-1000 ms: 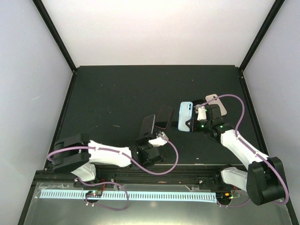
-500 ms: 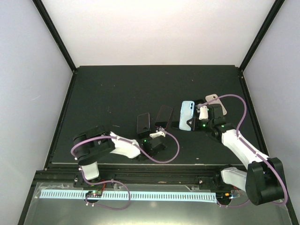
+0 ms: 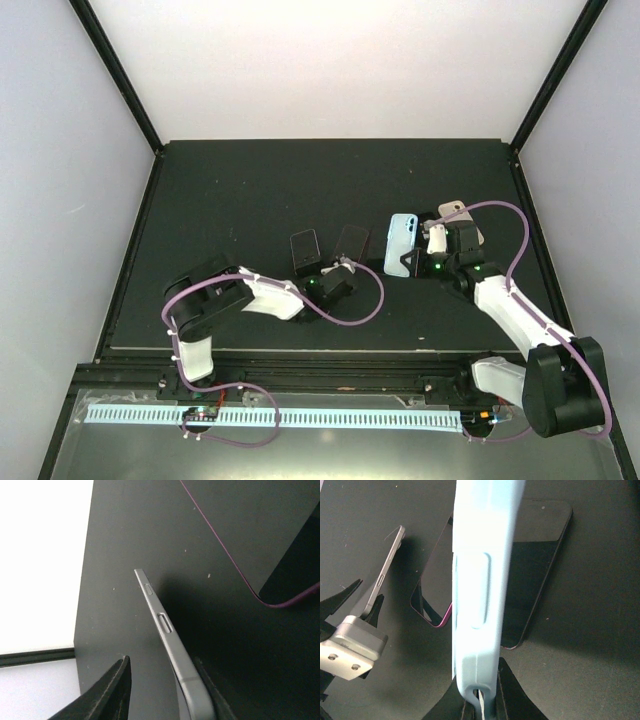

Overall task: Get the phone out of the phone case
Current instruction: Place the phone at the center of the board.

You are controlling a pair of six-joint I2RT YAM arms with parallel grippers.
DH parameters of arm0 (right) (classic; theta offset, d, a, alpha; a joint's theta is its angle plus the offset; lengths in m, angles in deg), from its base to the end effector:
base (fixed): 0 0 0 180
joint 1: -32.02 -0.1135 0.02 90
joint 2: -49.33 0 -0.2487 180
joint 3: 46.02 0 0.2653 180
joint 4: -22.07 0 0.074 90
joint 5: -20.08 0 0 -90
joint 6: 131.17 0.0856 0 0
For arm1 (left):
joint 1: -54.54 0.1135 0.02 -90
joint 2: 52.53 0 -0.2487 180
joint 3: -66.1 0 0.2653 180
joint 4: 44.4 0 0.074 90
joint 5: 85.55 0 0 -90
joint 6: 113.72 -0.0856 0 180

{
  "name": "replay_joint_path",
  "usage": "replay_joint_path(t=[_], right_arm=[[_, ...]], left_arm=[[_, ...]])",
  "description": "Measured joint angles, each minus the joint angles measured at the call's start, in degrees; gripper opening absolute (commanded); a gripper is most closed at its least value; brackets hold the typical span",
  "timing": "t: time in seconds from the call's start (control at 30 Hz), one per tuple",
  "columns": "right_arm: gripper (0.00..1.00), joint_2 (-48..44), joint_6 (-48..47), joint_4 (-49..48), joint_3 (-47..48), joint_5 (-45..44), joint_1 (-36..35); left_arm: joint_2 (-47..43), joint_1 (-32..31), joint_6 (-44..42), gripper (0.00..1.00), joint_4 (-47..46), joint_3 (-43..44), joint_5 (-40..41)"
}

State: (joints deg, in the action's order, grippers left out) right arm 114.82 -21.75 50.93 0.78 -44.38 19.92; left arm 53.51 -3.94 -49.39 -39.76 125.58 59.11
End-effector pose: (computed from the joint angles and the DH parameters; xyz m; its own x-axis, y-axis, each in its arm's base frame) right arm 0.2565 0.0927 0.1432 -0.8379 0.1272 -0.5308 -0.2068 0.8259 0.5244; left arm 0.2417 -0.2606 0.0636 -0.2694 0.9185 -0.2894 0.3801 0.3775 0.8444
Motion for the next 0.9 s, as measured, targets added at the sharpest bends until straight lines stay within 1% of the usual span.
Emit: replay_joint_path(t=[0.13, 0.23, 0.37, 0.47, 0.63, 0.73, 0.8, 0.9], right_arm=[[0.01, 0.02, -0.02, 0.02, 0.02, 0.35, 0.13], [0.01, 0.04, -0.02, 0.02, 0.04, 0.55, 0.20], [0.01, 0.09, -0.04, 0.02, 0.33, 0.57, 0.26], [0.01, 0.09, -0.07, 0.04, 0.35, 0.66, 0.26], [0.01, 0.00, -0.46, 0.04, 0.37, 0.83, 0.26], [0.01, -0.31, -1.36, 0.42, 0.70, 0.66, 0.31], [0.01, -0.35, -2.69, 1.42, 1.75, 0.02, 0.35], [0.01, -0.33, -7.39, 5.73, 6.10, -1.03, 1.14]], left_arm=[[0.46, 0.72, 2.49, 0.55, 7.19, 3.89, -3.78], [0.81, 0.83, 6.97, 0.58, 15.65, 9.70, -8.11], [0.83, 1.03, 11.39, 0.61, 21.81, 13.57, -12.24], [0.83, 1.16, 14.32, 0.62, 25.88, 14.05, -15.19], [0.57, 1.42, 18.45, 0.63, 32.02, 14.21, -17.62], [-1.86, 1.42, 20.96, 0.64, 35.65, 14.21, -18.62], [-5.38, 1.42, 22.82, 0.70, 37.94, 14.21, -19.15], [-13.92, 1.42, 25.20, 0.83, 40.76, 14.21, -20.22]])
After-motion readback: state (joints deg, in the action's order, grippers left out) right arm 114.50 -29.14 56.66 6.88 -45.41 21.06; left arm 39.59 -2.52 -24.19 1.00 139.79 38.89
